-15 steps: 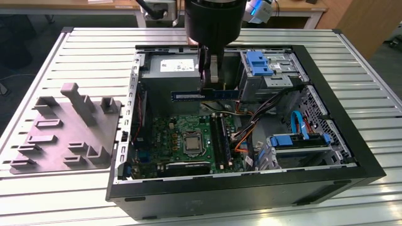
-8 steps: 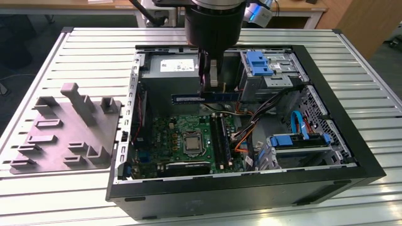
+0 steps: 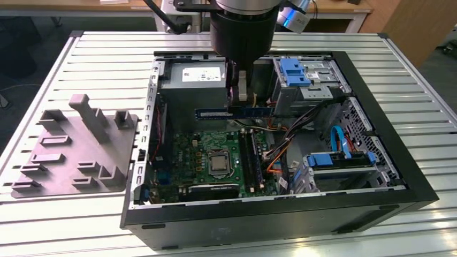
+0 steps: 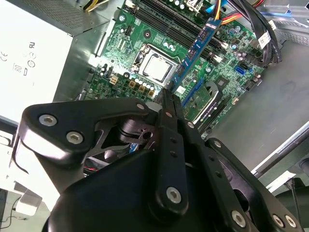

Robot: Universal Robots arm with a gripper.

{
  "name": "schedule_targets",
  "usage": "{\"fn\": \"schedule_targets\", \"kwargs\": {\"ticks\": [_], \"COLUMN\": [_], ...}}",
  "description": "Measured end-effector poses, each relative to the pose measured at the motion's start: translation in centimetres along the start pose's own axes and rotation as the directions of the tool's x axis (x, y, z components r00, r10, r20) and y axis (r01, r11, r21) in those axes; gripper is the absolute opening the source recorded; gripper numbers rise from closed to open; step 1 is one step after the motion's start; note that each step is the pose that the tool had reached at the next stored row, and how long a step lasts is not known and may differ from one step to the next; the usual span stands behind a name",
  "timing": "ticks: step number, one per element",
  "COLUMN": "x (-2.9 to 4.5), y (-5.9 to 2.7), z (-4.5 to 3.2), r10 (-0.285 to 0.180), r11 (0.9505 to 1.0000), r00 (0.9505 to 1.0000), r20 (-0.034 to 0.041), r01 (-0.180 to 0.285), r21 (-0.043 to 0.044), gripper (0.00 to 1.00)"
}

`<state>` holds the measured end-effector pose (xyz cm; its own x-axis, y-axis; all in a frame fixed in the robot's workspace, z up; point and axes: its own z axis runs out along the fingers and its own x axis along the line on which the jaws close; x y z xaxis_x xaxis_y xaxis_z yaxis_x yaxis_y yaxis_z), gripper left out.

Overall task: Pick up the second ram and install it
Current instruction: 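Insert the second ram into the second slot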

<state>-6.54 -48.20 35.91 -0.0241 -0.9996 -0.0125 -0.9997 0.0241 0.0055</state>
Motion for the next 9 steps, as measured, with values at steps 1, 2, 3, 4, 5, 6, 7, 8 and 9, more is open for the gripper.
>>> {"fn": "schedule_targets", "kwargs": {"ticks": [1, 2, 3, 4, 5, 6, 7, 8, 9], "x": [0.00, 0.00, 0.00, 0.00, 0.00, 0.00, 0.00, 0.00, 0.00], "y": [0.00, 0.00, 0.00, 0.00, 0.00, 0.00, 0.00, 0.00, 0.00], "z": [0.00, 0.00, 0.00, 0.00, 0.01, 0.01, 0.01, 0.01, 0.01], "r10": [0.000, 0.000, 0.000, 0.000, 0.000, 0.000, 0.000, 0.000, 0.000], "r11": [1.0000, 1.0000, 1.0000, 1.0000, 1.0000, 1.0000, 1.0000, 1.0000, 1.0000], "r00": [1.0000, 1.0000, 1.0000, 1.0000, 1.0000, 1.0000, 1.0000, 1.0000, 1.0000], "r20": [0.0000, 0.0000, 0.0001, 0.0000, 0.0001, 0.0001, 0.0000, 0.0001, 0.0000], "r01": [0.000, 0.000, 0.000, 0.000, 0.000, 0.000, 0.000, 0.000, 0.000], "r21": [0.0000, 0.0000, 0.0000, 0.0000, 0.0000, 0.0000, 0.0000, 0.0000, 0.0000], "gripper": [0.11, 0.11, 0.11, 0.11, 0.11, 0.11, 0.11, 0.11, 0.11]}}
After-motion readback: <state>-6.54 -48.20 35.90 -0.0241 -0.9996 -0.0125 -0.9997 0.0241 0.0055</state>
